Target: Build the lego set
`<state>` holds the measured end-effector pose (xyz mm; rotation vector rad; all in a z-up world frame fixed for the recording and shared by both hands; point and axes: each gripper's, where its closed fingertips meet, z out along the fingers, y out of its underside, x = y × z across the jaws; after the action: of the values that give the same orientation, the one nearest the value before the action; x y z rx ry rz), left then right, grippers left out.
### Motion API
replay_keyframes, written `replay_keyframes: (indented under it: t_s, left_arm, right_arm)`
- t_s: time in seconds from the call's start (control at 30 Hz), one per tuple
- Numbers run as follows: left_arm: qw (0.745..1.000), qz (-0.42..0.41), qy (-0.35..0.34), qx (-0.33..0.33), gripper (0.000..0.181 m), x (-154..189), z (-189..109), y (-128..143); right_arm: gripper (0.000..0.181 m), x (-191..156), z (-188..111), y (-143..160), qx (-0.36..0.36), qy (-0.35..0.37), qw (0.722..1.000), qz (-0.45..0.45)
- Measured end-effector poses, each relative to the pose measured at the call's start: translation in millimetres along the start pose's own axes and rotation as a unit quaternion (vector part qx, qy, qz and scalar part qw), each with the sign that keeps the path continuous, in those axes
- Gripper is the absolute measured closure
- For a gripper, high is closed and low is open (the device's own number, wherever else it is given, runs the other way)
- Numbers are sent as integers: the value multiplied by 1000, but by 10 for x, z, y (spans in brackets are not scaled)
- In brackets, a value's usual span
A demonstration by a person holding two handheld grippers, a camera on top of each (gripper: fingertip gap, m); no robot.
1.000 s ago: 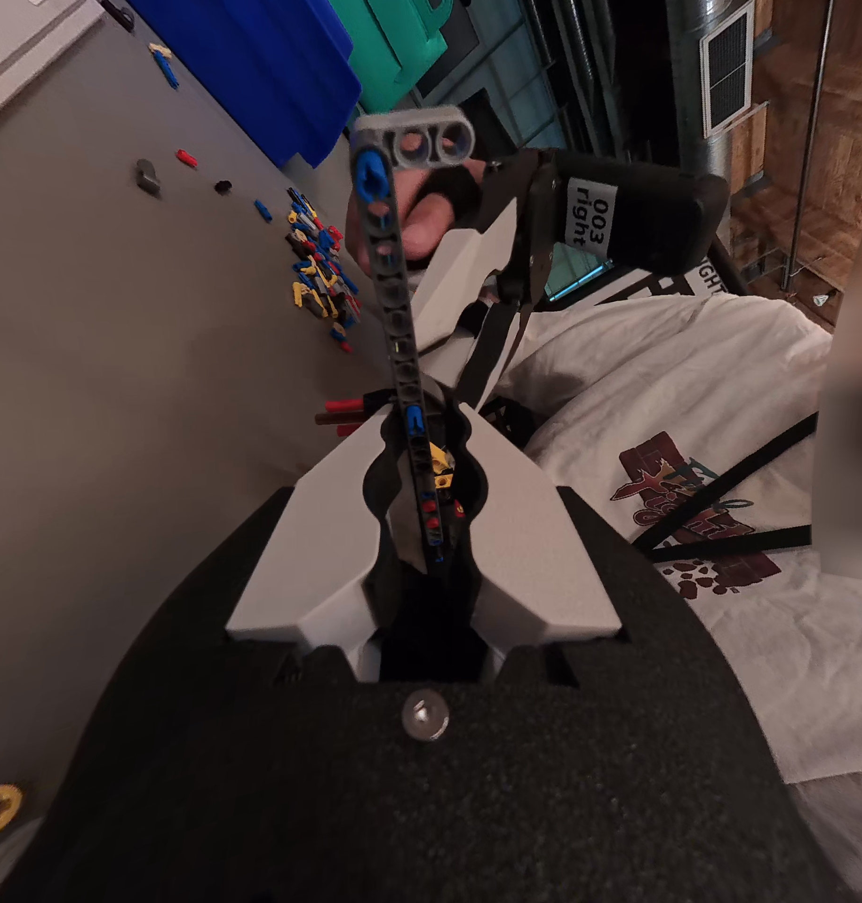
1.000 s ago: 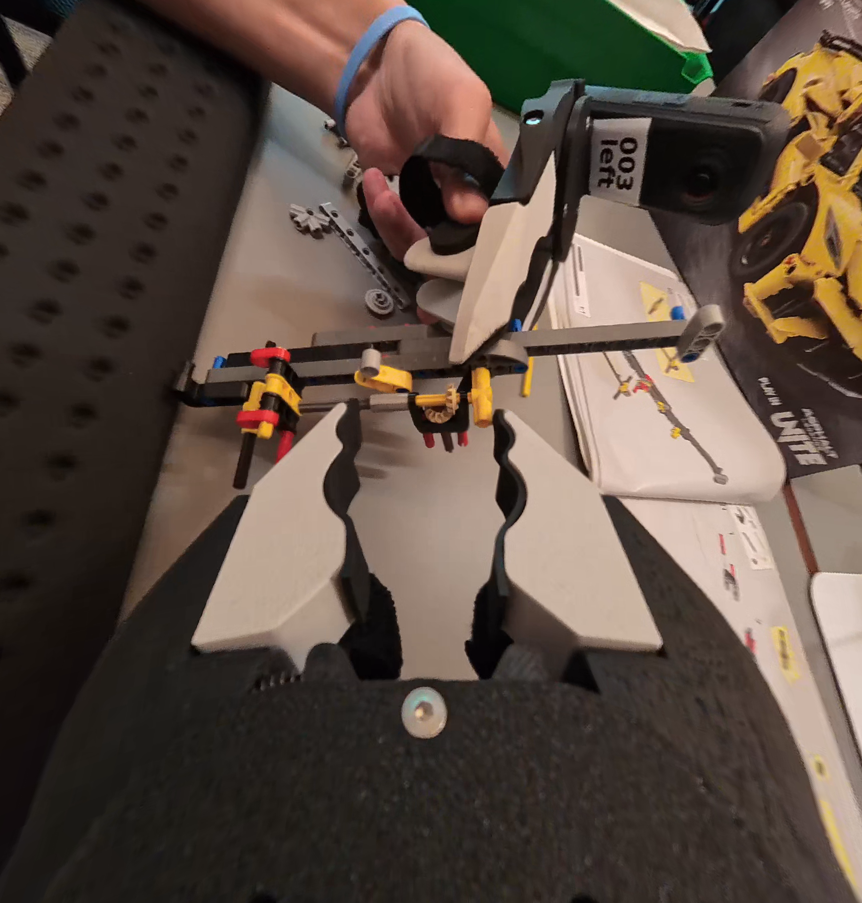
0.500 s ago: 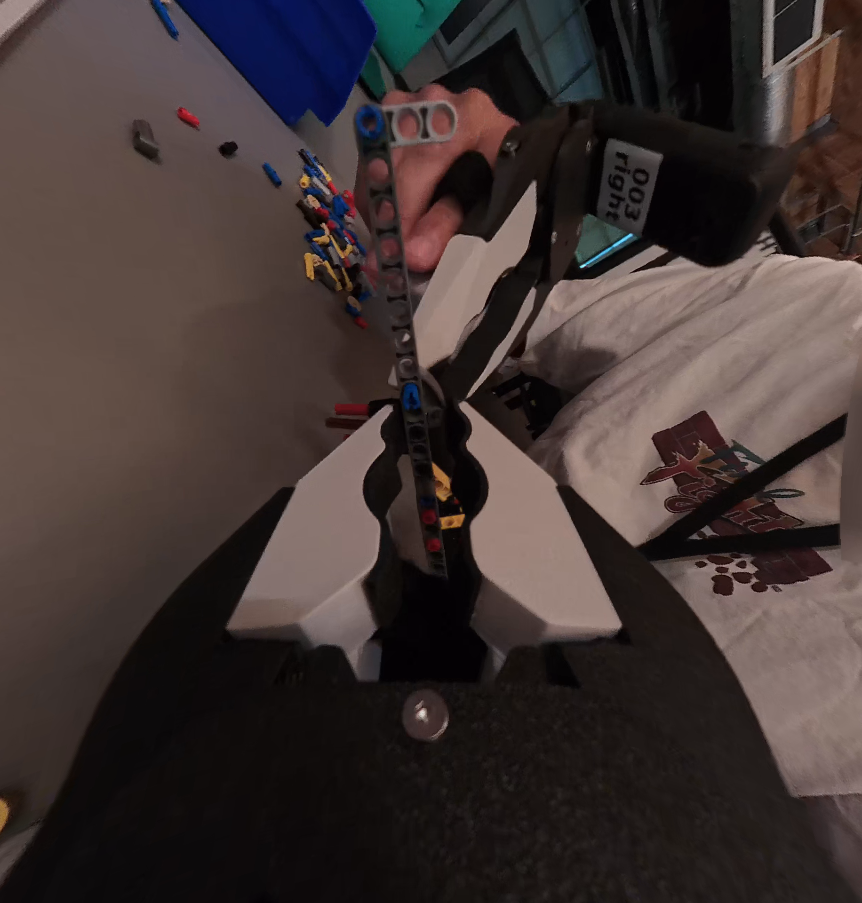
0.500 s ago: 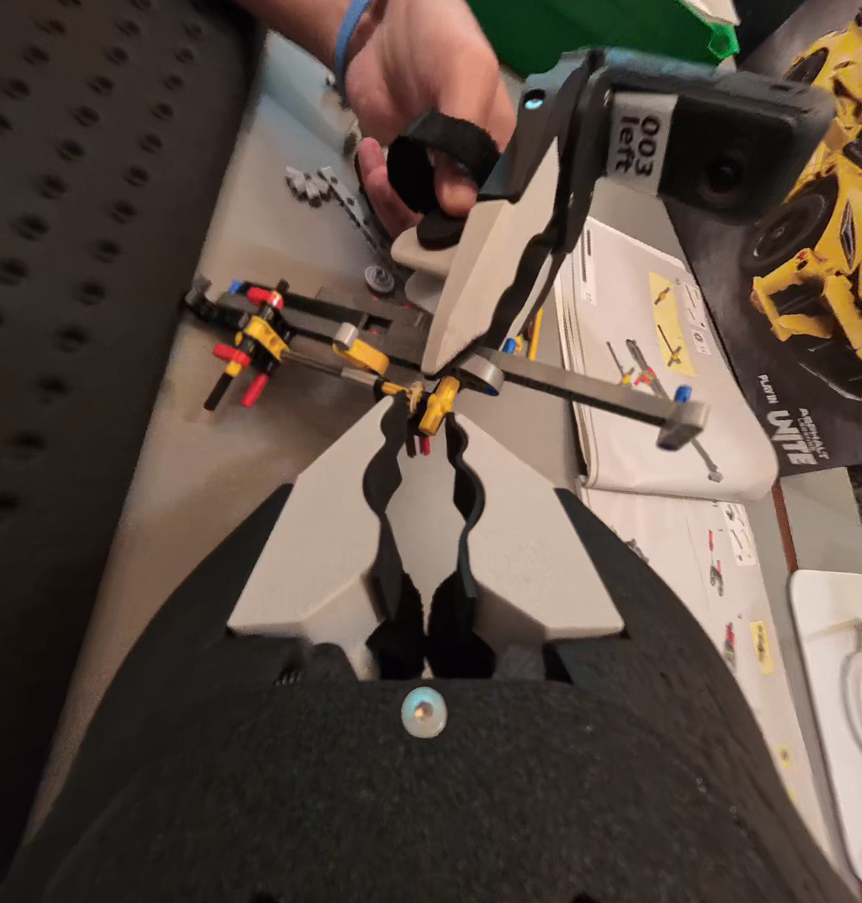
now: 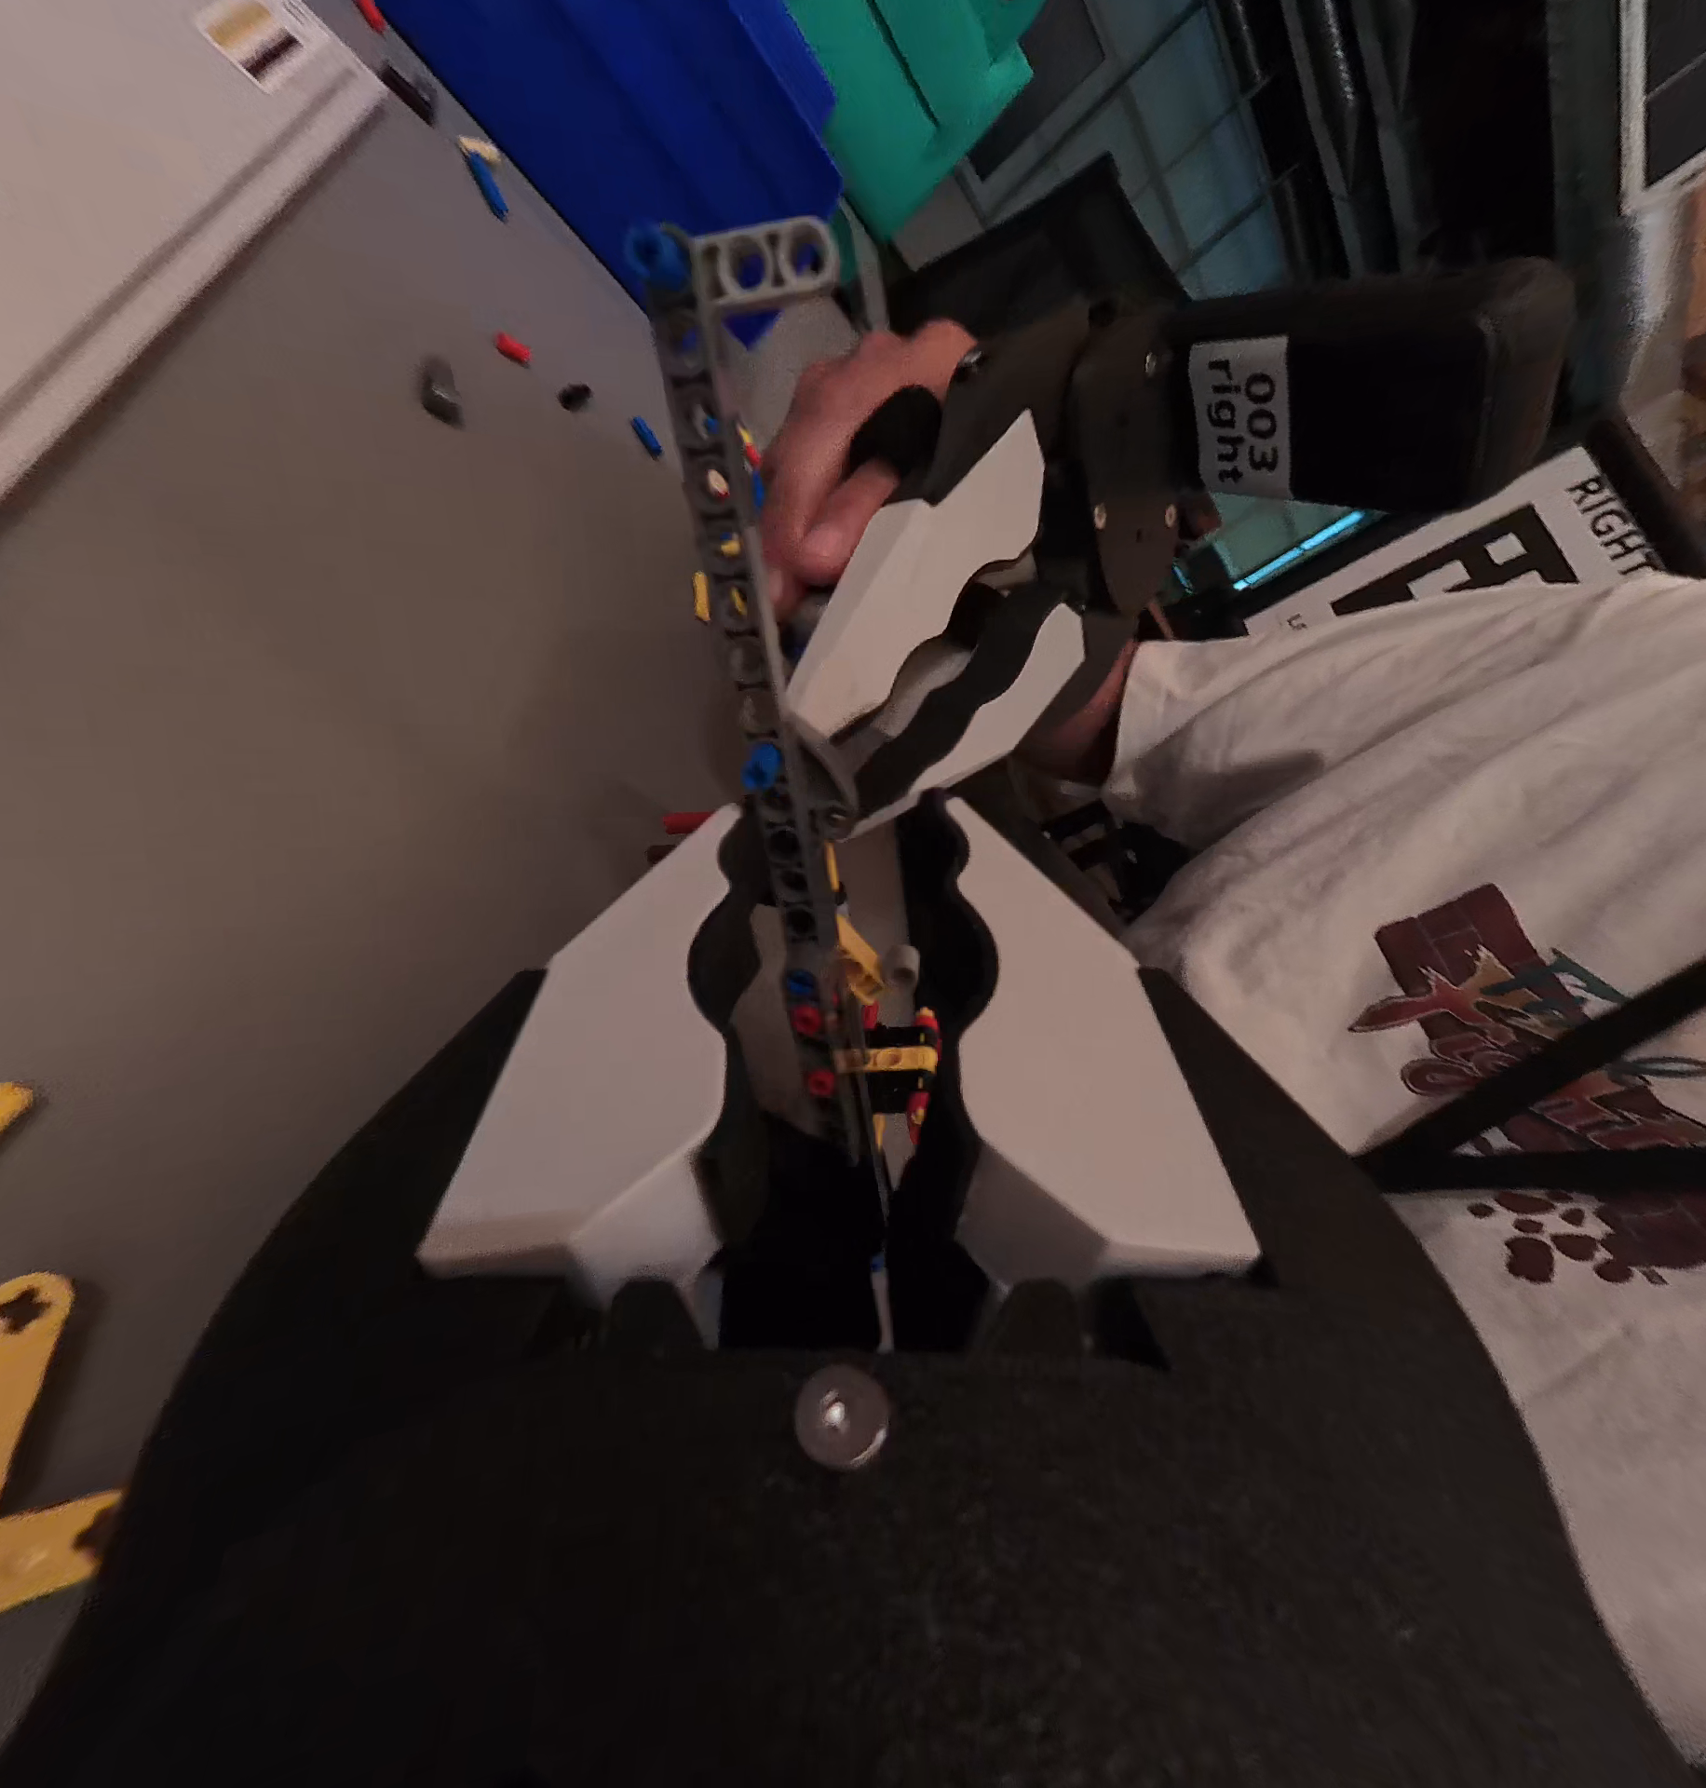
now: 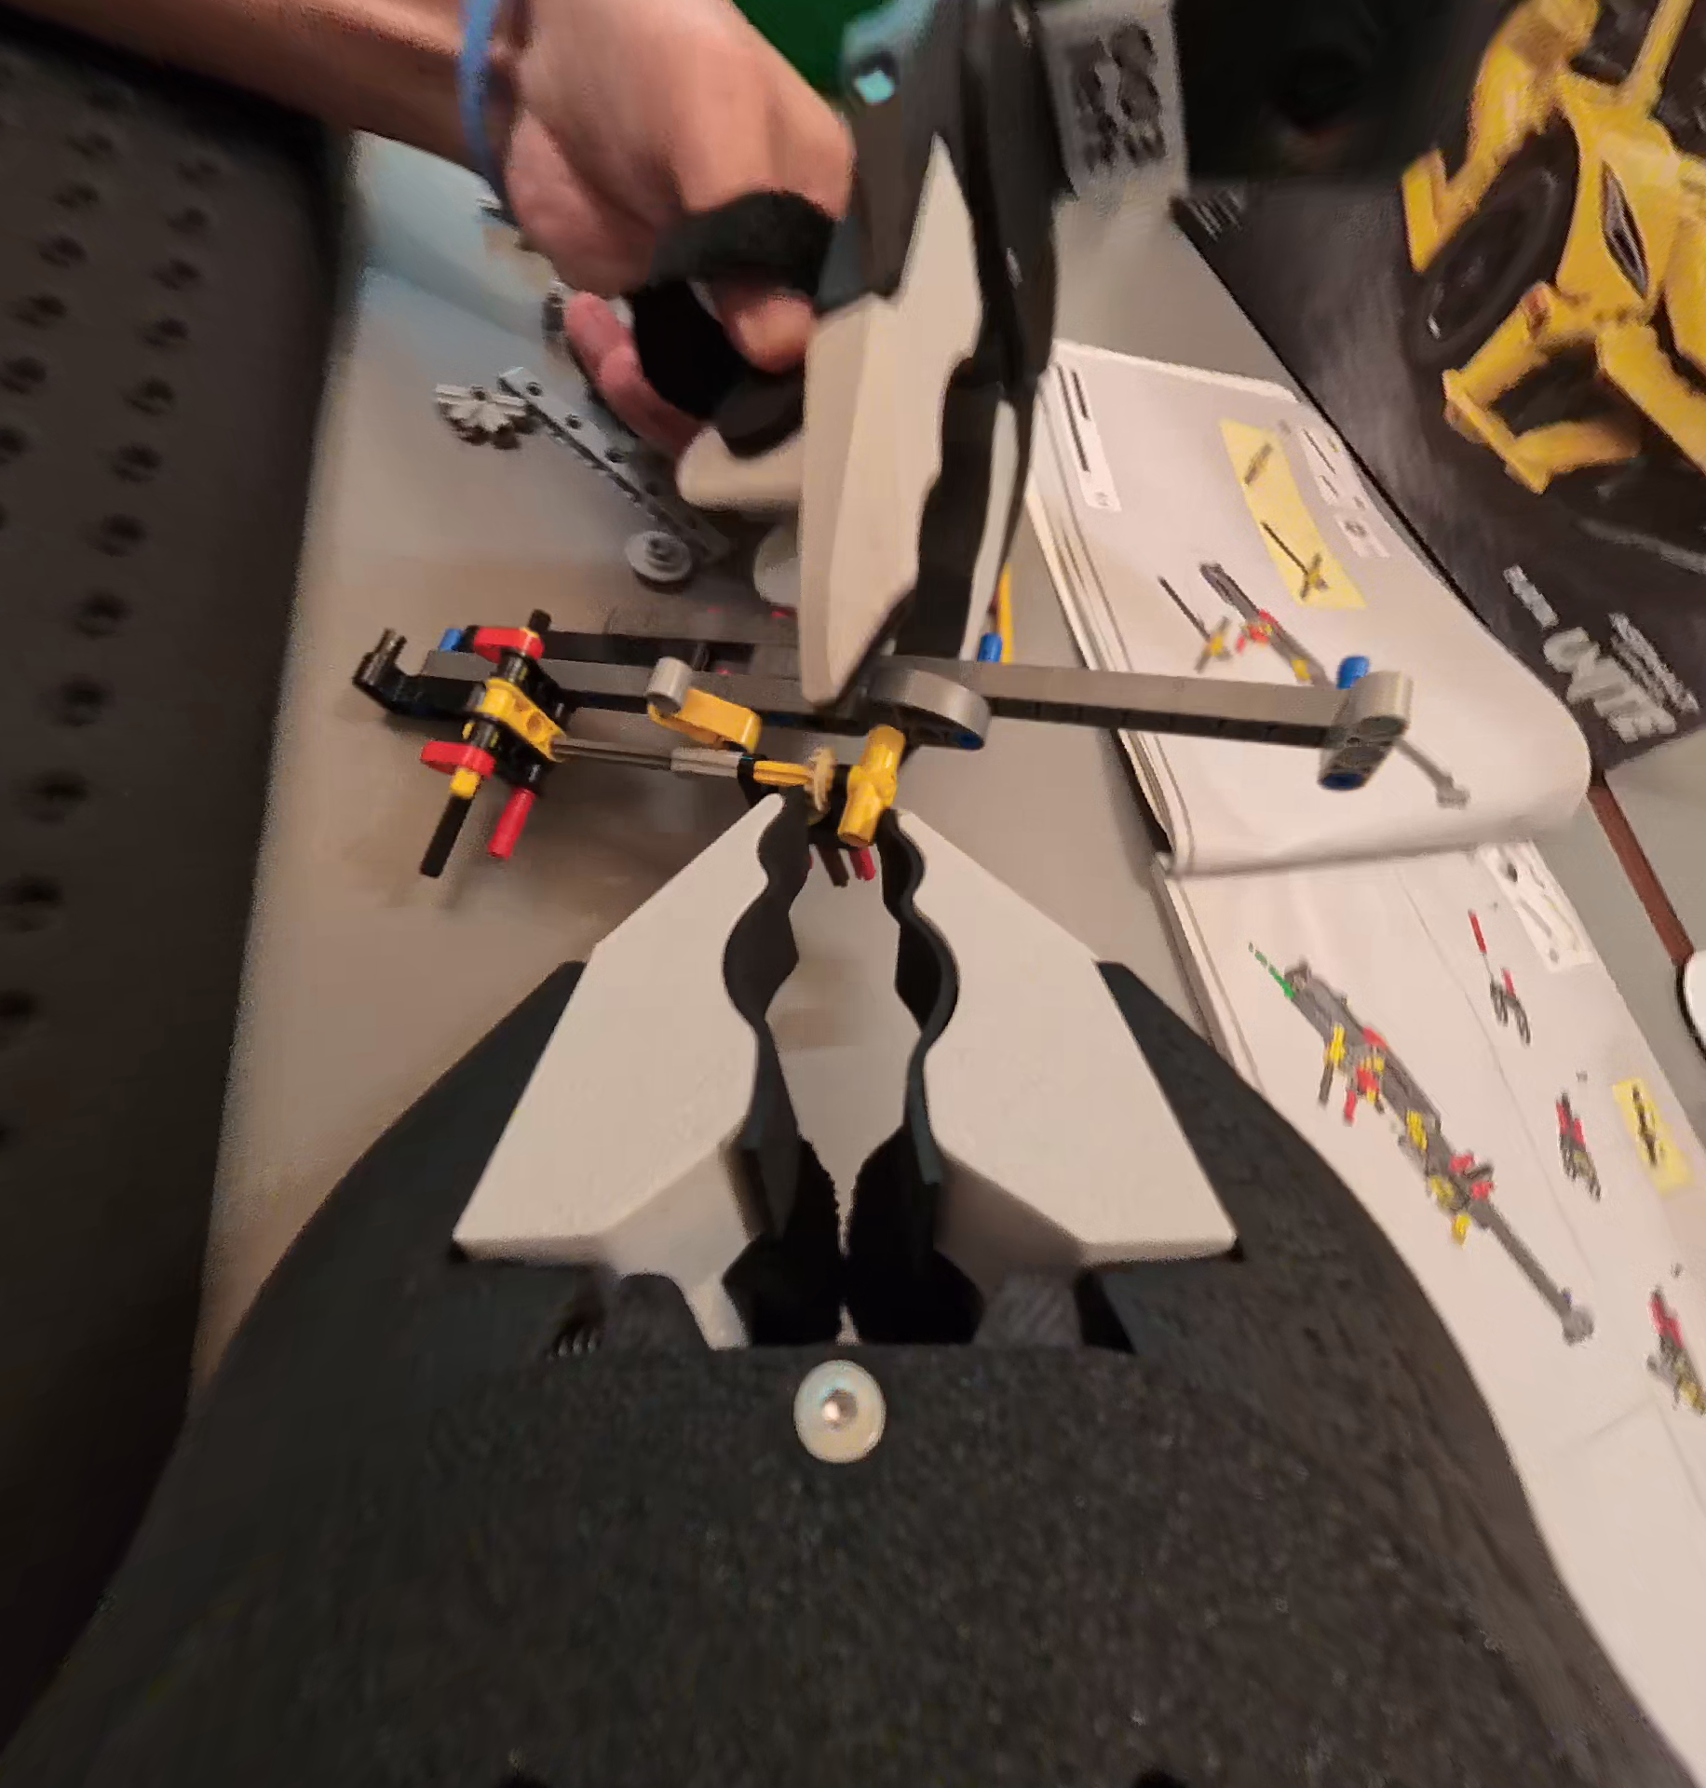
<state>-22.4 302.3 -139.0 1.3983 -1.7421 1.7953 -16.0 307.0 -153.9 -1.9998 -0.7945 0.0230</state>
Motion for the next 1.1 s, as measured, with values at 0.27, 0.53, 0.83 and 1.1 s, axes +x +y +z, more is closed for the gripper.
replay_keyframes:
  t_s: [0.27,0.53,0.83,1.1]
  left_arm:
    - [977,125,-168,21,135,-103,-255,-118]
    - [914,231,-316,-104,145,-293,-267,458]
    - [883,241,-369,-161,150,-487,-239,659]
    - [955,117,-259,-88,152,-316,-276,588]
  right_arm:
    - [168,368,-30,476,-101,81,977,169]
    - [168,278,-28,779,-174,56,958,220]
    - [167,172,-13,792,-135,2,955,265]
    - [158,251,-141,407,-9,-9,967,255]
